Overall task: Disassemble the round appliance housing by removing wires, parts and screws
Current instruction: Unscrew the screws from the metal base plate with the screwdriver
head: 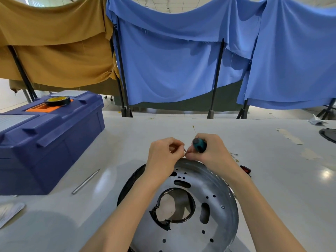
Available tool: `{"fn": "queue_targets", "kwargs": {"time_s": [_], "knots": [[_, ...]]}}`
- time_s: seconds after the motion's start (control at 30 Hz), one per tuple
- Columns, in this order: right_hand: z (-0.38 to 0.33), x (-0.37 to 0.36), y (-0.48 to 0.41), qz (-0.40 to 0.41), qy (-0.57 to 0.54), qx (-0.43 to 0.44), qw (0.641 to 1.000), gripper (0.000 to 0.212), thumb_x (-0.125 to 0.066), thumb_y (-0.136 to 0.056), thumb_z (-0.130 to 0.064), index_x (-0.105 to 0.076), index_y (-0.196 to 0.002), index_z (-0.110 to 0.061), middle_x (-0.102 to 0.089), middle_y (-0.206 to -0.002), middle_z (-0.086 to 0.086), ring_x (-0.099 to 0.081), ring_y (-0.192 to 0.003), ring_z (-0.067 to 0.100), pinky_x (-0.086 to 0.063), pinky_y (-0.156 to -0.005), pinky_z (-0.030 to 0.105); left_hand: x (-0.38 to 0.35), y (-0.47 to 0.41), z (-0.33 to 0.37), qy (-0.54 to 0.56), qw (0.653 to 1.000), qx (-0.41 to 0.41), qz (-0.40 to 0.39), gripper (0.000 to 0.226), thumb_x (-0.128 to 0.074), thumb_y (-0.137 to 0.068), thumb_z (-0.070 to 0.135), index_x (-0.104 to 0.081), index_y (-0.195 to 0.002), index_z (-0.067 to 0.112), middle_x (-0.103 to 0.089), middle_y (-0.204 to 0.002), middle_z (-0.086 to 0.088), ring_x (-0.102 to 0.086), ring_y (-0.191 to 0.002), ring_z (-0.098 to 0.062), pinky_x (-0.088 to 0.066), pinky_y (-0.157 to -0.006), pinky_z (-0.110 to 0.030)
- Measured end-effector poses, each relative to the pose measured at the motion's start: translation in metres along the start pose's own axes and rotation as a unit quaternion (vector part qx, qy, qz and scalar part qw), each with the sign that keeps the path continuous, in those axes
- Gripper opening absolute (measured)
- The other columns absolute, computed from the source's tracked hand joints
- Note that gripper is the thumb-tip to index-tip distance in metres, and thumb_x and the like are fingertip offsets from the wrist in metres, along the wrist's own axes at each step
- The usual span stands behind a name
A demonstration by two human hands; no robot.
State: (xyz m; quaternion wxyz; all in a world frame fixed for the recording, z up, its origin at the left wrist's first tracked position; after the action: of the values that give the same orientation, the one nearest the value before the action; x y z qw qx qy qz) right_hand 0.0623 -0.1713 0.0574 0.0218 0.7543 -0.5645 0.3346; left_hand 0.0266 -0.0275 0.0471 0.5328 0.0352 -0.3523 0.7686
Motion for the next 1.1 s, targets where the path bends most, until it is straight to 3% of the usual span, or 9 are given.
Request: {"fn": "queue_targets", "kwargs": {"time_s": [0.07,0.17,0.27,0.37,0.5,0.7,0.83,0.93,1.1], "knots": [[0.001,0.008,0.000,0.005,0.029,-0.009,1.000,0.024,-0.079,-0.070,0.000,-0.059,-0.074,-0.013,-0.072,-0.073,0.001,-0.067,-0.071,0.014,-0.055,-0.074,0.029,-0.001,0.000,0.000,-0.010,1.000,-0.018,-0.008,0.012,-0.067,-0.087,0.020,-0.074,-0.095,0.014,-0.073,-0.086,0.005,-0.068,-0.079,-0.008,-0.056,-0.078,-0.034],[0.011,0.039,0.000,0.044,0.065,-0.052,0.996,0.020,-0.079,-0.068,0.003,-0.065,-0.078,-0.008,-0.072,-0.079,0.009,-0.068,-0.078,0.026,-0.057,-0.075,0.037,-0.002,0.000,-0.011,-0.156,0.987,-0.022,-0.042,0.031,-0.057,-0.094,0.035,-0.062,-0.123,0.026,-0.064,-0.119,0.009,-0.058,-0.107,-0.011,-0.048,-0.088,-0.032],[0.032,0.077,0.007,0.053,0.114,-0.120,0.985,0.019,-0.080,-0.065,0.004,-0.070,-0.072,-0.010,-0.072,-0.074,0.008,-0.067,-0.071,0.023,-0.050,-0.059,0.023,-0.006,0.003,-0.030,-0.247,0.961,0.015,-0.124,0.039,-0.049,-0.098,0.034,-0.050,-0.136,0.027,-0.054,-0.135,0.006,-0.047,-0.124,-0.017,-0.041,-0.096,-0.033],[0.060,0.096,0.019,-0.008,0.151,-0.220,0.964,0.016,-0.081,-0.064,0.006,-0.073,-0.067,-0.008,-0.070,-0.065,0.009,-0.059,-0.054,0.019,-0.042,-0.049,0.020,-0.013,0.007,-0.038,-0.271,0.946,0.028,-0.177,0.036,-0.050,-0.098,0.029,-0.053,-0.133,0.023,-0.059,-0.128,-0.002,-0.052,-0.118,-0.024,-0.043,-0.093,-0.034],[0.086,0.089,0.031,-0.134,0.186,-0.318,0.920,0.009,-0.077,-0.067,0.004,-0.072,-0.068,-0.003,-0.066,-0.052,0.010,-0.039,-0.036,0.015,-0.030,-0.040,0.017,-0.013,0.006,-0.040,-0.291,0.942,0.014,-0.168,0.027,-0.048,-0.098,0.025,-0.057,-0.123,0.024,-0.065,-0.115,-0.001,-0.057,-0.104,-0.024,-0.041,-0.077,-0.030],[0.100,0.076,0.033,-0.196,0.270,-0.352,0.875,0.024,-0.075,-0.067,0.006,-0.060,-0.057,-0.010,-0.054,-0.039,-0.001,-0.040,-0.028,0.010,-0.029,-0.037,0.013,-0.014,0.008,-0.038,-0.304,0.938,-0.006,-0.165,0.022,-0.046,-0.098,0.024,-0.057,-0.118,0.022,-0.065,-0.109,-0.001,-0.056,-0.099,-0.025,-0.036,-0.074,-0.029],[0.102,0.076,0.034,-0.207,0.290,-0.357,0.863,0.020,-0.076,-0.068,0.003,-0.060,-0.065,-0.008,-0.057,-0.045,0.003,-0.040,-0.030,0.013,-0.030,-0.041,0.015,-0.013,0.009,-0.038,-0.315,0.935,-0.005,-0.165,0.022,-0.046,-0.099,0.026,-0.056,-0.117,0.020,-0.065,-0.108,-0.003,-0.057,-0.098,-0.026,-0.040,-0.075,-0.031],[0.098,0.080,0.033,-0.201,0.285,-0.351,0.869,0.014,-0.073,-0.073,0.001,-0.061,-0.071,-0.005,-0.063,-0.050,0.005,-0.049,-0.033,0.012,-0.032,-0.042,0.017,-0.013,0.008,-0.039,-0.319,0.933,0.003,-0.167,0.021,-0.046,-0.099,0.027,-0.056,-0.115,0.019,-0.064,-0.106,-0.004,-0.056,-0.095,-0.027,-0.041,-0.072,-0.032],[0.078,0.084,0.020,-0.127,0.196,-0.273,0.933,0.017,-0.072,-0.083,-0.009,-0.064,-0.083,0.006,-0.071,-0.060,0.010,-0.058,-0.043,0.014,-0.035,-0.040,0.018,-0.013,0.005,-0.039,-0.334,0.927,0.012,-0.172,0.018,-0.047,-0.099,0.028,-0.053,-0.111,0.016,-0.064,-0.103,-0.006,-0.056,-0.092,-0.028,-0.044,-0.072,-0.035]]}}
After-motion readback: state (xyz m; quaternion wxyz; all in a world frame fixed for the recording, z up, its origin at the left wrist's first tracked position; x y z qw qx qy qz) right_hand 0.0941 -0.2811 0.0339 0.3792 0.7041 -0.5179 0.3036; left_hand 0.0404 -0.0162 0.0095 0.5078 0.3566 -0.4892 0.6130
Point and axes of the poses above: each hand's wrist, its own y-axis away from the middle knuckle, its own x-axis out of the back of the hand, z = x × y, the point moved 4 cm from there along -y, towards the middle knuckle
